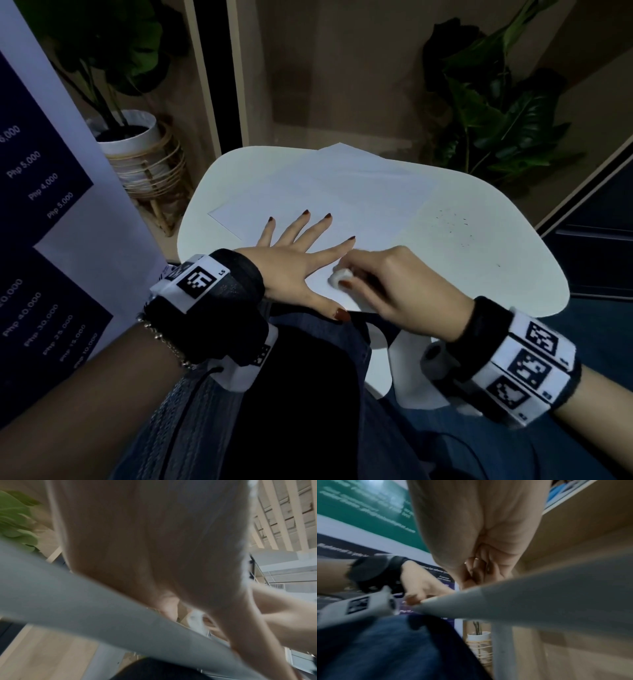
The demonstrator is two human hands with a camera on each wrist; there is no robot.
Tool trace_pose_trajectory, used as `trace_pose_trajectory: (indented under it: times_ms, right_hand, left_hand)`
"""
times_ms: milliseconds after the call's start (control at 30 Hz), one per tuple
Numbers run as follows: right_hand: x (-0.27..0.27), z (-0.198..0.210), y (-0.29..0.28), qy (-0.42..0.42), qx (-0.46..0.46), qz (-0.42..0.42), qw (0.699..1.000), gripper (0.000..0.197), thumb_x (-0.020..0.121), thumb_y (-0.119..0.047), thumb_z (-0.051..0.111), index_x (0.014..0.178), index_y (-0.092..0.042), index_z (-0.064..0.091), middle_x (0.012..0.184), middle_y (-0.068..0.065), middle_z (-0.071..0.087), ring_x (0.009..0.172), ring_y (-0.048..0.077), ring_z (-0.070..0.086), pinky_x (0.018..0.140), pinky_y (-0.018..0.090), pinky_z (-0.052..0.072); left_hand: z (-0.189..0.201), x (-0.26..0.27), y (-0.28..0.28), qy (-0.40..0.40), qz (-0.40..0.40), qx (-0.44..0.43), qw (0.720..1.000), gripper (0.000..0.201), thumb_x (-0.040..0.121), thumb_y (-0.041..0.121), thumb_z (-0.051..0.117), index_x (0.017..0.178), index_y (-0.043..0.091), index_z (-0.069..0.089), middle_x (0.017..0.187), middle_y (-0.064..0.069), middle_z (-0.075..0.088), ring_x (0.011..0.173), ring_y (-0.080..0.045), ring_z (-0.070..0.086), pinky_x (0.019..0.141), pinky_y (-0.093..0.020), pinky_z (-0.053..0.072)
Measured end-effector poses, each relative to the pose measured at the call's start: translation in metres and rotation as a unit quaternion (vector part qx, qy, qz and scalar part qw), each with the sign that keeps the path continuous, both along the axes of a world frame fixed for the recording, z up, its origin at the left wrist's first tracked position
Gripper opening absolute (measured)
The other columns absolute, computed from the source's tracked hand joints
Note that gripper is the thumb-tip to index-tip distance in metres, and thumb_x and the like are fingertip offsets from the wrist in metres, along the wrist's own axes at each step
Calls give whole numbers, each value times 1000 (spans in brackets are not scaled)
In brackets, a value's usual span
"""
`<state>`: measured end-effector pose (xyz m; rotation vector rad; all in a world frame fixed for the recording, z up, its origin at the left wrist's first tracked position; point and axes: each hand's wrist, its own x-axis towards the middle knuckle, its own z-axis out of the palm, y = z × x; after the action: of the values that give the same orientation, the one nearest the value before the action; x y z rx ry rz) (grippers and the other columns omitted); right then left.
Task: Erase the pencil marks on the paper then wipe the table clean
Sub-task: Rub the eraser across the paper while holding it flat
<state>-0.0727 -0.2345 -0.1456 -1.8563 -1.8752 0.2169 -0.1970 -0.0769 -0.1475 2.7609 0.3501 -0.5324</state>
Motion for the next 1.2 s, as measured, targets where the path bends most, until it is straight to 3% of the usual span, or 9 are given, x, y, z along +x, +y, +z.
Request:
trace_pose_trajectory:
  times_ms: [100, 167, 267, 433, 700, 867, 967, 1200]
  right_hand:
    - [-6, 0, 1, 7, -28, 42, 999, 15, 97, -16, 52, 96, -12, 66, 67, -10, 61, 55, 1, 46, 60, 9, 36]
    - [5, 2, 3, -1, -17, 11, 1000, 16, 96, -19, 51, 97, -14, 67, 64, -9, 58, 52, 0, 46, 58, 10, 36]
    - [16, 2, 2, -11, -5, -40, 999, 19, 96, -24, 48, 97, -17, 66, 68, -3, 65, 56, 11, 54, 60, 27, 45]
    - [-6, -2, 0, 12, -32, 49, 998, 15, 98, -17, 52, 98, -11, 66, 69, -11, 62, 58, 4, 48, 62, 9, 37]
    - [21, 3, 0, -3, -22, -18, 1000, 14, 97, -16, 53, 92, -13, 66, 60, 0, 59, 60, 19, 50, 55, 12, 35]
    - [33, 3, -1, -26, -39, -56, 997, 15, 99, -17, 53, 94, -13, 67, 64, -6, 62, 60, 18, 55, 58, 22, 42]
    - [44, 6, -5, -38, -54, -85, 994, 16, 98, -19, 52, 96, -14, 67, 73, 1, 69, 67, 24, 61, 65, 35, 46]
    - [48, 13, -7, -67, -77, -104, 989, 16, 96, -15, 53, 96, -8, 68, 81, -1, 72, 73, 25, 62, 66, 31, 44]
  left_hand:
    - [-1, 0, 0, -3, 2, 0, 1000, 105, 71, 81, 55, 146, 57, -15, 155, 14, -37, 137, -10, -43, 113, -56, -21]
    - [0, 0, 0, 1, 0, 3, 1000, 105, 71, 82, 53, 145, 58, -16, 154, 14, -38, 136, -11, -44, 113, -57, -21]
    - [0, 0, 0, 4, -3, 7, 1000, 105, 70, 84, 52, 143, 59, -19, 154, 13, -39, 136, -11, -44, 113, -58, -20]
    - [-1, -1, 1, -6, -3, -4, 1000, 108, 70, 81, 58, 145, 58, -15, 154, 16, -38, 135, -9, -44, 113, -55, -22]
    - [3, -1, 4, 8, -17, -10, 1000, 117, 68, 78, 64, 144, 56, -21, 151, 14, -42, 134, -10, -47, 112, -54, -24]
    - [5, -1, 2, 8, -5, -26, 1000, 109, 70, 78, 60, 145, 58, -16, 153, 13, -40, 136, -10, -44, 115, -52, -21]
    - [7, -1, -1, 11, -2, -29, 1000, 98, 75, 78, 53, 147, 57, -10, 155, 12, -36, 138, -12, -41, 116, -51, -20]
    - [13, -2, 0, 5, 25, -14, 1000, 71, 94, 65, 35, 151, 51, -6, 159, 11, -28, 144, -10, -31, 119, -46, -15]
